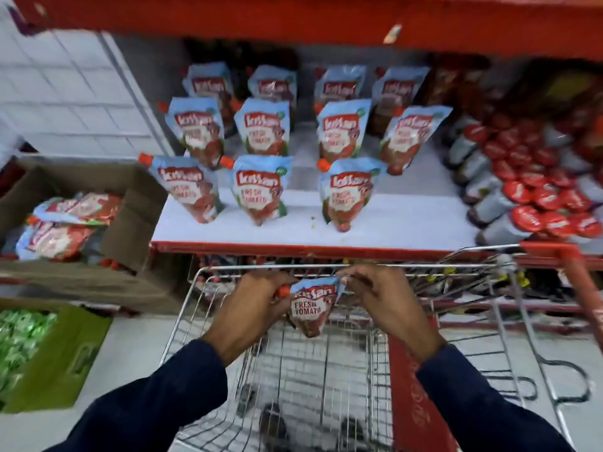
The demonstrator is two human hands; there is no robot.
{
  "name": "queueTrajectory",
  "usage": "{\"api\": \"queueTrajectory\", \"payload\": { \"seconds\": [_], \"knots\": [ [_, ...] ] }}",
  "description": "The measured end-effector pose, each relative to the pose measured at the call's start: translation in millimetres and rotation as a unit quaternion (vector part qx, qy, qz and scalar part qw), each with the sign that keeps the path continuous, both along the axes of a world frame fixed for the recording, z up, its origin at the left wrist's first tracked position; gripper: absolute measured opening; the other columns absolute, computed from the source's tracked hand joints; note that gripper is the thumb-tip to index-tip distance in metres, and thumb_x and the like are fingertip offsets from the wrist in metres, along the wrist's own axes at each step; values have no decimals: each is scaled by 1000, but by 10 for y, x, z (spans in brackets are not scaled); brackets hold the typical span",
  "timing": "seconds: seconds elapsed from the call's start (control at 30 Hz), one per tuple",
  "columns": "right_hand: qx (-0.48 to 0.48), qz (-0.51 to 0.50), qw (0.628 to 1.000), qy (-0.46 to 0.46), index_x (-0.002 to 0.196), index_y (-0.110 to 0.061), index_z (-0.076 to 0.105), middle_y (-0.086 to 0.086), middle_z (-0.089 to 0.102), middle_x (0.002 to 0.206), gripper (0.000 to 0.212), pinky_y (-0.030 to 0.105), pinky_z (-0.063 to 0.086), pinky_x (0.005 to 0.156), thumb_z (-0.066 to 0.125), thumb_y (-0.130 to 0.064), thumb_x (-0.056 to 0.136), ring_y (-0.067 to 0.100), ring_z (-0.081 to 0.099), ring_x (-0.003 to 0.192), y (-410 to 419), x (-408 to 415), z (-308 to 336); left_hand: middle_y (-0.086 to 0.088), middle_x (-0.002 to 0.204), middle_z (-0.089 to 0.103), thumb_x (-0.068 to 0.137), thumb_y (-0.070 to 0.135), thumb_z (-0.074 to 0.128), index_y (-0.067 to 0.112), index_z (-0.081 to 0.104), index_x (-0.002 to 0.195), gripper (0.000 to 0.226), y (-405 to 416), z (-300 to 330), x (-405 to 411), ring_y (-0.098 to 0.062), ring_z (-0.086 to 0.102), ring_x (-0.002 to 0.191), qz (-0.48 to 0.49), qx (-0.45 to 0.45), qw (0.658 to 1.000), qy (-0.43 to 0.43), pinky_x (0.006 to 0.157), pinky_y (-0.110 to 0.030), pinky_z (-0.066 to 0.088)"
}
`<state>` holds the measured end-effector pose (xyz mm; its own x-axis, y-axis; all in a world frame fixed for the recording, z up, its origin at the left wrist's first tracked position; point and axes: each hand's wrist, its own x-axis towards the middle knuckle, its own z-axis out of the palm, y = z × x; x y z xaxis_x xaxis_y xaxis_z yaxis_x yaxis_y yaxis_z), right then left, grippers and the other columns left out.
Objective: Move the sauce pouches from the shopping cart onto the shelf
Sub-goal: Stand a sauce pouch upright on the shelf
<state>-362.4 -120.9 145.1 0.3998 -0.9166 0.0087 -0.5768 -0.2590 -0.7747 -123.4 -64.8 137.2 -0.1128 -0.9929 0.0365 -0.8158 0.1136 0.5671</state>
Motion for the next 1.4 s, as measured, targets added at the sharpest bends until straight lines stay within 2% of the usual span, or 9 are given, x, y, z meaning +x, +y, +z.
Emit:
{"api": "queueTrajectory", "payload": {
  "seconds": [0.1,0.23,0.3,0.43,0.53,0.67,0.8,1.07,1.4],
  "knots": [
    [-34,-16,999,-6,94,-26,75,-21,73,79,12,7,44,60,66,-21,91,-9,66,68,-127,-359,392,7,94,76,81,19,79,24,76,106,26,-144,429,-352,-3,60,78,-16,-38,999,-1,68,-18,40],
    [-70,-45,996,-8,92,-24,77,-11,77,81,11,15,52,64,67,-20,89,-2,69,73,-304,-770,770,5,95,68,86,33,72,30,72,116,31,-388,834,-731,-9,56,81,-38,-69,996,-45,69,-21,39],
    [-84,-66,994,-31,90,-24,76,-14,74,74,10,9,48,60,67,-20,89,-6,66,69,-400,-942,899,7,87,64,85,33,70,28,73,110,26,-537,1026,-903,-11,55,77,-56,-106,991,-61,64,-20,40],
    [-98,-108,985,-95,90,-17,76,-11,70,66,9,16,57,60,67,-14,89,-5,67,61,-658,-1223,1066,1,89,69,85,31,68,26,71,101,17,-906,1327,-1245,-23,62,90,-81,-139,982,-101,72,-36,52],
    [-95,-141,978,-123,88,-11,76,-5,72,68,10,15,58,60,67,-7,88,-4,66,57,-910,-1357,1086,-2,93,73,87,31,68,24,72,106,20,-1198,1426,-1437,-26,62,96,-84,-158,976,-126,75,-37,53],
    [-92,-164,973,-135,83,-20,74,7,73,70,17,41,63,69,67,-6,88,17,70,61,-1222,-1477,1057,-7,93,70,86,34,70,25,73,103,20,-1530,1487,-1666,-31,63,93,-66,-184,959,-204,67,-34,47],
    [-98,-180,971,-121,81,-18,75,2,72,66,16,52,61,72,68,-4,86,29,72,67,-1488,-1520,962,-9,96,66,83,29,71,22,73,103,22,-1801,1465,-1815,-33,64,92,-48,-168,953,-249,63,-33,40],
    [-101,-172,978,-56,92,-10,78,8,78,83,16,45,62,74,65,-1,86,20,73,74,-1836,-1509,702,-11,107,65,86,19,68,20,72,111,25,-2114,1282,-1924,-34,66,100,-33,-114,950,-289,77,-40,56],
    [-90,-173,979,-53,95,-9,77,8,78,89,11,45,61,77,68,-7,87,21,73,78,-1840,-1566,541,-11,92,65,89,23,67,13,71,96,12,-2121,1107,-2000,-31,64,82,-44,-130,944,-300,63,-32,38]
  ]
}}
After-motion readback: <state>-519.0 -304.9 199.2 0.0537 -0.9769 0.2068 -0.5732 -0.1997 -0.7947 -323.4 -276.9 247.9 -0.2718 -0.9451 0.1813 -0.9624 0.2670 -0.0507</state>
